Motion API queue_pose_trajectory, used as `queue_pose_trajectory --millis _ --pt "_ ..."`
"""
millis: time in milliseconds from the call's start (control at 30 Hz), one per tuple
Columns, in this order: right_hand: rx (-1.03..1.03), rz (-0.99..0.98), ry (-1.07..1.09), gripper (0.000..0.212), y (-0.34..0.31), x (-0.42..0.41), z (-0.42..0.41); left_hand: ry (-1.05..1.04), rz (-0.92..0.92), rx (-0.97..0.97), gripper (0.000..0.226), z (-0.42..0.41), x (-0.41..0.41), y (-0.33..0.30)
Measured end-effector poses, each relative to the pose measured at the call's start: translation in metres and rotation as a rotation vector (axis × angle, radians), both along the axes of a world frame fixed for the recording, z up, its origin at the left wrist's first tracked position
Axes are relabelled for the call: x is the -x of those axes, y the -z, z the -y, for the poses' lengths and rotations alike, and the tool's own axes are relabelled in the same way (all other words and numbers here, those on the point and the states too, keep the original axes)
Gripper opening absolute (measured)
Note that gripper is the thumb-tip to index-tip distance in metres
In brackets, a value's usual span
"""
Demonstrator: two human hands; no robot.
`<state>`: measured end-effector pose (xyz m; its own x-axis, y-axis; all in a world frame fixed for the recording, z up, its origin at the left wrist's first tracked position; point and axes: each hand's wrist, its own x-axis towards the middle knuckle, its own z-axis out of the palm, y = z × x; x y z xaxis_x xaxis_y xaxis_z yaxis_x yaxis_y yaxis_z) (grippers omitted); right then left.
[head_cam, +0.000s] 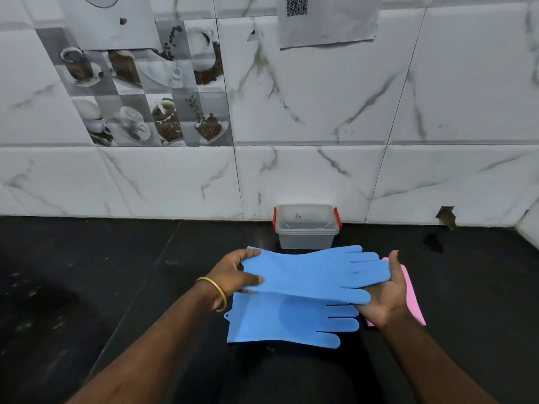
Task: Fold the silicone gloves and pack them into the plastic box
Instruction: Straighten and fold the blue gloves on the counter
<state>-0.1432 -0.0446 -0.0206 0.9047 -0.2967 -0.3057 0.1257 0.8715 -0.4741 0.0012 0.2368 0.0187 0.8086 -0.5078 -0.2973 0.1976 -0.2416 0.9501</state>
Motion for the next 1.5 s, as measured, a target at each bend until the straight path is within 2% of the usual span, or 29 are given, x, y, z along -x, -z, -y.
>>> queue_pose_trajectory --millis 67,100,200,300,467,900,1033,1100,1167,1300,1500 --pt "0.027 -0.056 0.034 0.047 0.008 -0.002 -0.002 0.003 0.000 0.005 0.067 -0.007 -0.001 0.011" --pt "0.037 -0.078 0.040 0.043 0.012 -0.003 -0.004 0.002 0.003 0.005 0.069 -0.010 -0.001 0.017" --pt "0.065 -0.121 0.030 0.051 0.019 -0.004 -0.010 0.010 0.059 -0.046 0.075 -0.020 0.000 0.036" --pt "0.082 -0.124 0.052 0.038 0.030 -0.004 -0.014 0.027 0.129 -0.114 0.078 -0.027 0.002 0.055" --pt "0.074 -0.249 0.033 0.045 0.050 -0.003 -0.022 0.054 0.218 -0.200 0.079 -0.032 0.003 0.085" --pt "0.103 -0.421 0.047 0.044 0.068 -0.001 -0.036 0.104 0.256 -0.345 0.081 -0.042 0.006 0.120" --pt "0.136 -0.445 0.046 0.052 0.070 0.000 -0.035 0.108 0.258 -0.365 0.082 -0.043 0.006 0.124" --pt "0.194 -0.458 0.062 0.053 0.070 -0.001 -0.033 0.105 0.251 -0.366 0.083 -0.043 0.006 0.123" --pt "0.275 -0.495 0.047 0.044 0.070 -0.002 -0.029 0.104 0.239 -0.372 0.084 -0.041 0.007 0.122" --pt "0.606 -0.591 0.048 0.025 0.070 0.002 -0.019 0.090 0.226 -0.405 0.087 -0.038 0.007 0.122" --pt "1.064 -0.672 0.059 0.039 0.069 0.008 -0.015 0.065 0.204 -0.454 0.088 -0.037 0.009 0.116"
